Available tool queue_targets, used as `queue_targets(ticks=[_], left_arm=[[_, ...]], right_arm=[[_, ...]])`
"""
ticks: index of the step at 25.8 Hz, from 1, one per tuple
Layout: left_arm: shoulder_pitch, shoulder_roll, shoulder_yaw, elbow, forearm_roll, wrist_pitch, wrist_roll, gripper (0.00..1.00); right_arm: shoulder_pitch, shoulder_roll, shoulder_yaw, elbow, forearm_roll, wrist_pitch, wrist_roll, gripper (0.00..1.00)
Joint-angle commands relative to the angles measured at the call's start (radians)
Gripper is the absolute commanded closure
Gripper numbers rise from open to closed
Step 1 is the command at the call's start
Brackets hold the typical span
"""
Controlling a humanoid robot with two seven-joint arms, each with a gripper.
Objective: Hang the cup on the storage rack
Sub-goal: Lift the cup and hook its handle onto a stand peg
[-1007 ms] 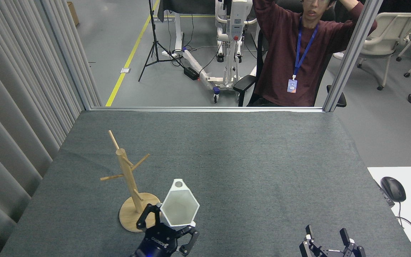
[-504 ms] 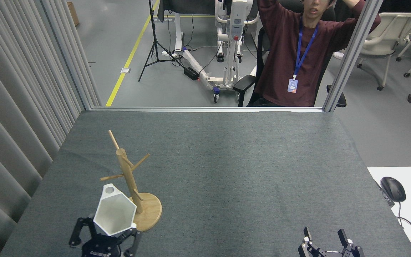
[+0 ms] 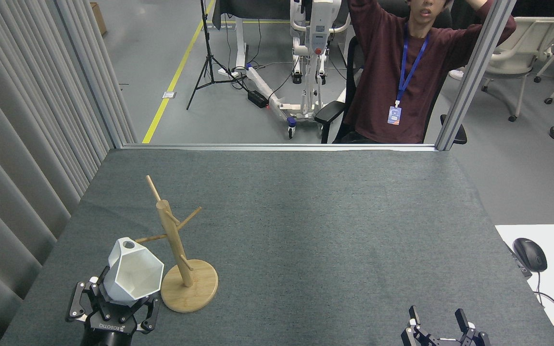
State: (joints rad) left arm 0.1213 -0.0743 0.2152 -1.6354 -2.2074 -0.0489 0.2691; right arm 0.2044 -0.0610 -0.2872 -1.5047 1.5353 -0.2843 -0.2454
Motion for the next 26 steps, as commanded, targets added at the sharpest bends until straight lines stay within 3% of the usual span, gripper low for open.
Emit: queue_targets(ticks=[1, 22, 25, 26], left_arm=[[-0.014, -0.004, 0.001, 0.006, -0.02, 0.001, -0.001, 0.84], [-0.081, -0.018, -0.028, 0.098, -0.112, 0.003, -0.001, 0.83], [-0.101, -0.021, -0.03, 0.118, -0.117, 0.003, -0.002, 0.8], [-0.106, -0.021, -0.033, 0.12, -0.117, 0.003, -0.002, 0.74]], right_arm=[[-0.002, -0.002, -0.001, 0.0, 0.0, 0.001, 0.0, 0.01], [-0.005, -0.003, -0.003, -0.002, 0.002, 0.001, 0.0, 0.01], [-0.005, -0.003, -0.003, 0.0, 0.0, 0.001, 0.0, 0.01], [-0.005, -0.003, -0.003, 0.0, 0.0, 0.001, 0.0, 0.01]])
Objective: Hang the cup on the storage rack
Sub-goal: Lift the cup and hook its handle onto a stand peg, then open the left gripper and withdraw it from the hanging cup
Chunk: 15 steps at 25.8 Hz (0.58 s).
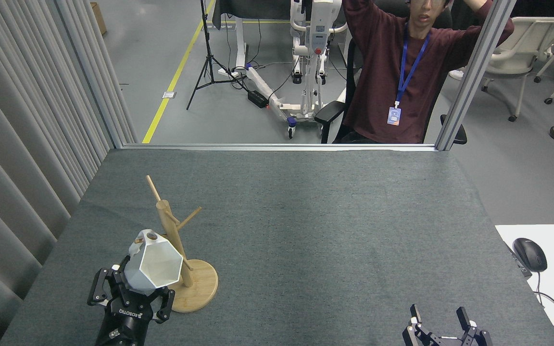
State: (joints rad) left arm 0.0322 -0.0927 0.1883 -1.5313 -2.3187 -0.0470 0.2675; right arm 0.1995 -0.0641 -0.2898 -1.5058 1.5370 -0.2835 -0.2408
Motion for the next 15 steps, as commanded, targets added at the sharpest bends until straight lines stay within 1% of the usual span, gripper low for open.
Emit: queue_targets(ticks=[1, 2, 3, 6, 11, 15], left_arm=[[-0.023, -0.004, -0.009, 0.02, -0.004, 0.003, -0.001, 0.6], [-0.025, -0.007, -0.013, 0.028, -0.002, 0.003, 0.002, 0.27], [-0.026, -0.007, -0.015, 0.034, -0.001, 0.001, 0.006, 0.0], [-0.029, -0.007, -0.015, 0.042, -0.002, 0.001, 0.038, 0.0], [-0.029, -0.002, -0.009, 0.056, -0.001, -0.002, 0.047, 0.0], [-0.009, 0.002, -0.004, 0.057, 0.004, -0.002, 0.075, 0.0]], right_arm=[[0.0, 0.001, 0.0, -0.001, 0.0, 0.0, -0.005, 0.01], [0.0, 0.0, 0.0, 0.001, -0.002, 0.0, -0.005, 0.01], [0.0, 0.0, 0.0, 0.001, -0.002, -0.002, -0.005, 0.01], [0.0, 0.003, -0.002, -0.001, -0.002, -0.002, -0.005, 0.01], [-0.002, 0.006, -0.002, 0.001, -0.002, -0.005, -0.005, 0.01], [-0.002, 0.006, -0.002, 0.001, -0.002, -0.006, -0.005, 0.01]])
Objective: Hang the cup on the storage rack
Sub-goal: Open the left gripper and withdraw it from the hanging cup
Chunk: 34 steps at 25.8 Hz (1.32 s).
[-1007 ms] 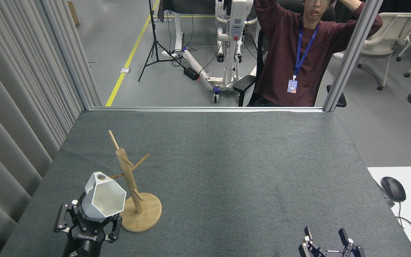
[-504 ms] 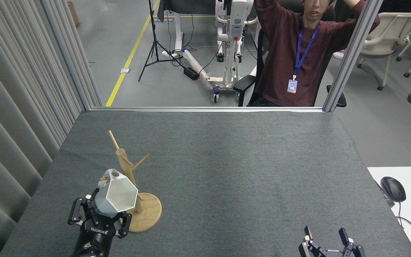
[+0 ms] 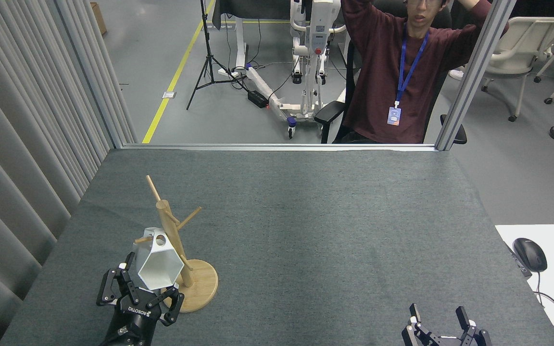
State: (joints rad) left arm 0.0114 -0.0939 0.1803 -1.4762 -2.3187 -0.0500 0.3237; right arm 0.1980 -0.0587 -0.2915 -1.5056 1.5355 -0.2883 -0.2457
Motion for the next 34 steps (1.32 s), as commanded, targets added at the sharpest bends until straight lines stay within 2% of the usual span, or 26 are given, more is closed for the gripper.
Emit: queue_targets(ticks=[1, 10, 14, 15, 18, 19, 21, 22, 24, 25, 27, 29, 34], left_arm=[[0.019, 0.003, 0.004, 0.005, 0.005, 0.002, 0.025, 0.0], [0.076, 0.013, 0.093, 0.074, 0.044, 0.004, 0.054, 0.0], [0.122, 0.023, 0.133, 0.05, 0.074, -0.016, 0.061, 0.0], [0.145, 0.034, 0.14, 0.017, 0.12, -0.033, 0.061, 0.0], [0.209, 0.057, 0.15, -0.062, 0.348, -0.177, 0.048, 0.0], [0.223, 0.065, 0.151, -0.078, 0.398, -0.211, 0.041, 0.0], [0.242, 0.074, 0.153, -0.095, 0.452, -0.249, 0.023, 0.0], [0.248, 0.076, 0.153, -0.102, 0.482, -0.263, 0.008, 0.0], [0.251, 0.079, 0.148, -0.104, 0.579, -0.309, -0.021, 0.0], [0.254, 0.079, 0.146, -0.098, 0.63, -0.329, -0.037, 0.0], [0.255, 0.079, 0.142, -0.088, 0.703, -0.35, -0.057, 0.0], [0.257, 0.079, 0.131, -0.079, 0.722, -0.349, -0.06, 0.0], [0.259, 0.08, 0.104, -0.101, 0.722, -0.347, -0.06, 0.0]], right_arm=[[0.0, 0.0, 0.0, -0.001, 0.0, -0.003, 0.0, 0.01], [-0.003, 0.0, 0.002, -0.004, 0.0, -0.003, 0.0, 0.01], [-0.005, 0.0, 0.002, -0.004, 0.0, -0.003, 0.0, 0.01], [-0.006, -0.004, 0.002, -0.005, 0.0, -0.006, 0.0, 0.01], [0.017, -0.012, 0.002, -0.045, -0.002, -0.071, -0.004, 0.01], [0.041, -0.009, -0.008, -0.078, -0.003, -0.106, -0.006, 0.01], [0.147, 0.002, -0.011, -0.148, -0.006, -0.157, -0.014, 0.01], [0.182, -0.009, -0.009, -0.173, -0.006, -0.166, -0.023, 0.01], [0.21, -0.019, -0.008, -0.18, -0.011, -0.153, -0.053, 0.01], [0.215, -0.027, -0.009, -0.177, -0.031, -0.135, -0.067, 0.01], [0.25, -0.043, -0.009, -0.182, -0.123, -0.098, -0.08, 0.01], [0.279, -0.05, -0.012, -0.188, -0.169, -0.081, -0.08, 0.01], [0.287, -0.047, -0.012, -0.189, -0.167, -0.078, -0.083, 0.01]])
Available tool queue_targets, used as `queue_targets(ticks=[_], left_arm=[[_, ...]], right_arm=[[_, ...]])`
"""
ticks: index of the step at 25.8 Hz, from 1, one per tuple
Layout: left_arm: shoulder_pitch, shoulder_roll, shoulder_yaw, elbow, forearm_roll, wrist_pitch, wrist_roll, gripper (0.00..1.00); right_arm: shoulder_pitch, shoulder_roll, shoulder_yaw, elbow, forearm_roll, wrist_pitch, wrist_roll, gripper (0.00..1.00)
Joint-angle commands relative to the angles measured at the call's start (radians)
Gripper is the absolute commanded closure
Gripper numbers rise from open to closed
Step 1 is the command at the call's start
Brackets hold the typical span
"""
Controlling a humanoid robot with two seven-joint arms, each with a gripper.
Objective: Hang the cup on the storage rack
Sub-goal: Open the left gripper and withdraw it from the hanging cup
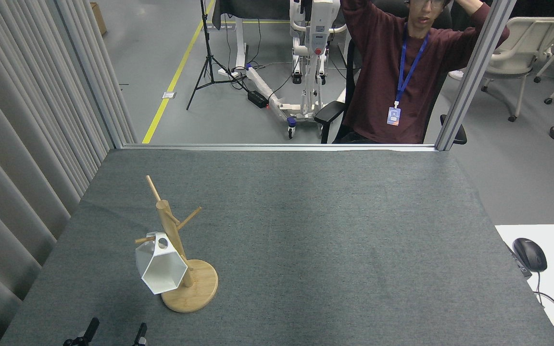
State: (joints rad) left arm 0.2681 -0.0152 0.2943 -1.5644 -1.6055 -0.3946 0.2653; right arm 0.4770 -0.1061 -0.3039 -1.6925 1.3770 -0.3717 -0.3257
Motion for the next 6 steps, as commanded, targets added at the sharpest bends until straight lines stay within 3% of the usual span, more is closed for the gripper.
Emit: queue_targets(ticks=[1, 6], left_arm=[[0.002, 0.001, -0.011, -0.023, 0.01, -0.006, -0.003, 0.0], [0.013, 0.004, -0.011, -0.039, 0.022, -0.013, -0.005, 0.0]], right_arm=[[0.005, 0.0, 0.0, -0.003, -0.007, 0.005, -0.003, 0.01], [-0.018, -0.006, 0.002, -0.003, 0.023, 0.028, -0.004, 0.01]])
